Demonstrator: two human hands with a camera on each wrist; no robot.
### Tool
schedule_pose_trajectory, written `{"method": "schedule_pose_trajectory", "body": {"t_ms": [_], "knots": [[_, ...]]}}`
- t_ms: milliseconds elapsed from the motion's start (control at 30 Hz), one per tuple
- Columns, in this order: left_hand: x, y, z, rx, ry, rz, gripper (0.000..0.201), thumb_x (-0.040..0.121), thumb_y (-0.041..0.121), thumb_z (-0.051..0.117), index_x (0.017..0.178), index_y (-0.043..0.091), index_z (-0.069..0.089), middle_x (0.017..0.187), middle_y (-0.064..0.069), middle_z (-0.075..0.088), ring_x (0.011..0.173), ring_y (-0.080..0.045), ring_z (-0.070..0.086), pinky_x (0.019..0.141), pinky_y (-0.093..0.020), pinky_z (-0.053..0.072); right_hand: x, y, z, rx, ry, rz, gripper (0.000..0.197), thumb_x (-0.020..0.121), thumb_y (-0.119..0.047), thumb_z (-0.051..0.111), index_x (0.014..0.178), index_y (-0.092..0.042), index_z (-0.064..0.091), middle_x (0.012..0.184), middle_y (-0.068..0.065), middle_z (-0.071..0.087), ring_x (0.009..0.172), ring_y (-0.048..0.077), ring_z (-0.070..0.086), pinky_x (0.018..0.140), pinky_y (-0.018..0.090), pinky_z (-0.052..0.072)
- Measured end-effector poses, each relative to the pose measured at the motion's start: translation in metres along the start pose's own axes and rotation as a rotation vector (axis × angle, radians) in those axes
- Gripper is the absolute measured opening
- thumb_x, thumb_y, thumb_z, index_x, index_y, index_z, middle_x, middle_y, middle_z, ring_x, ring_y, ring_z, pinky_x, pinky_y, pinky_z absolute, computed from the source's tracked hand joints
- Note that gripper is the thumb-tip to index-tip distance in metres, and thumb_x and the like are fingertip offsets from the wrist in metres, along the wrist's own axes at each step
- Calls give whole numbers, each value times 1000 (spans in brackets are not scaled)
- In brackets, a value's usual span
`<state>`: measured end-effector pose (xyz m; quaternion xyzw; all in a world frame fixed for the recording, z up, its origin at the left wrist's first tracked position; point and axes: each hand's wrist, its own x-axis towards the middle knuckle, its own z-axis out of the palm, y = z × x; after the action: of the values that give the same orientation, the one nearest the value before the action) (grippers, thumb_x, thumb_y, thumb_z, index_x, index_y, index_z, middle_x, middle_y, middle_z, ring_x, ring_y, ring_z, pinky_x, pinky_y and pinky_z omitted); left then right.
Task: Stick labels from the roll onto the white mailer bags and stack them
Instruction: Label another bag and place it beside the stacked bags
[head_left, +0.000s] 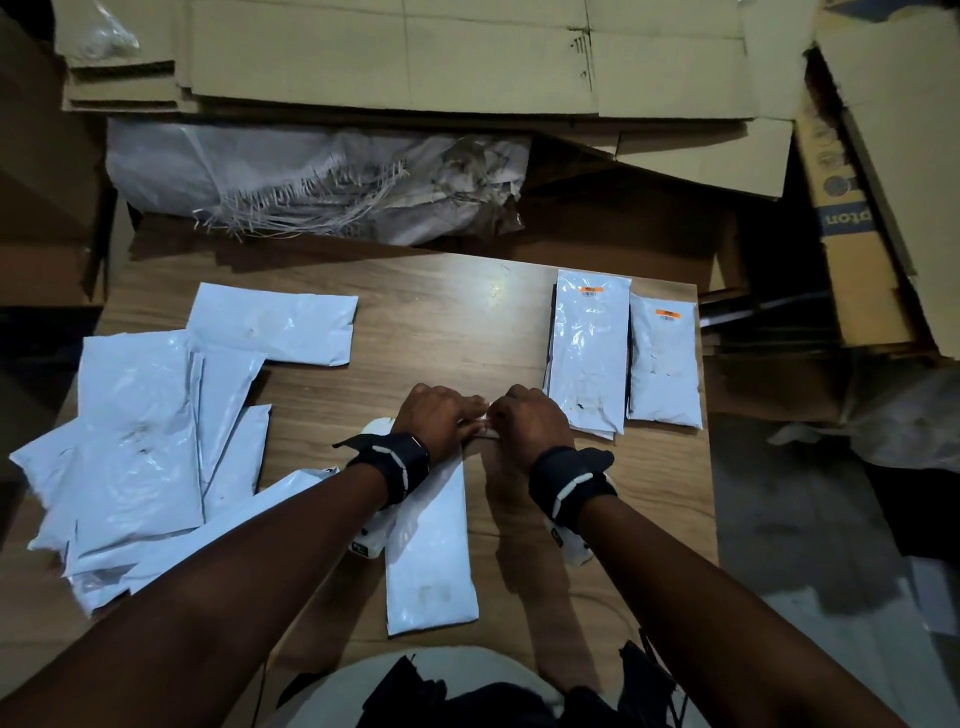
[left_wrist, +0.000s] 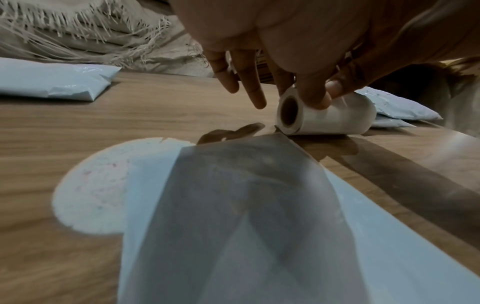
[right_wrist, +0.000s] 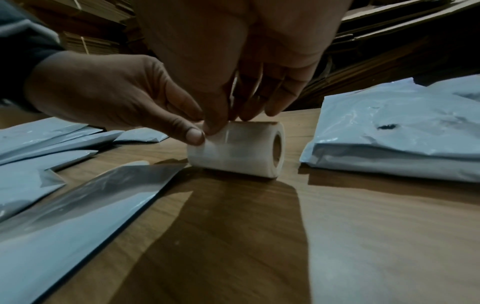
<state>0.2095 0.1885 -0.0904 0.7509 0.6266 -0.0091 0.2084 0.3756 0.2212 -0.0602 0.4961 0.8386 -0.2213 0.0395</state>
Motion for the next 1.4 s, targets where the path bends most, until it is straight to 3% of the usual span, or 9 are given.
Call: {"method": "schedule_pose_trajectory", "body": {"t_ms": [167,233,333,567,767,1100,1300,1400], "knots": [[1,2,-2,10,12,8,74,78,66,12,119,37,65,117,3,71,109,-23,64,91,-40,42,-2,6,-1,96,13,21,12,89,-22,63,95,-21,73,99,2,62,94,25,55,69,31,44],[1,3,-4,27,2,0,65,81,66,19,115,35,66,113,1,72,107,-24,64,90,-40,42,-2,10,-4,106,-2,13,14,91,-25,62,100,-21,73,104,0,63,97,23,53,69,29,40],[2,2,-4,48,-3,-4,46,86,58,37,112,34,66,109,1,73,105,-24,65,89,-40,42,0,12,-8,54,-48,-34,19,93,-24,59,102,-21,75,105,4,63,97,27,55,71,33,46],[-2,3,-1,31,38,-20,37,89,52,56,123,37,61,115,3,71,107,-24,63,91,-37,40,4,10,-14,59,-88,-7,18,92,-21,56,100,-21,72,103,4,64,96,28,59,77,37,51],[-4,4,3,-75,31,-81,54,87,53,60,136,33,52,127,4,65,112,-20,60,95,-37,41,2,11,-14,159,-58,28,17,92,-23,58,103,-21,70,105,2,67,95,25,60,77,31,48],[-9,4,3,-118,35,-88,54,84,50,66,133,30,55,131,4,62,116,-21,58,98,-38,40,-10,16,-10,102,-28,33,19,96,-22,49,98,-17,67,100,5,62,92,25,55,69,32,41],[-13,9,1,-164,50,-91,76,82,43,71,147,24,37,145,-1,48,126,-23,50,102,-40,34,-11,16,-11,68,91,127,12,87,-20,60,98,-14,61,99,7,59,90,27,55,70,38,49],[-14,10,0,-173,27,-91,75,82,41,71,147,25,36,142,-1,50,124,-23,51,101,-40,35,-5,17,-12,96,110,196,12,88,-24,59,96,-17,58,98,7,62,87,28,59,70,37,50]]}}
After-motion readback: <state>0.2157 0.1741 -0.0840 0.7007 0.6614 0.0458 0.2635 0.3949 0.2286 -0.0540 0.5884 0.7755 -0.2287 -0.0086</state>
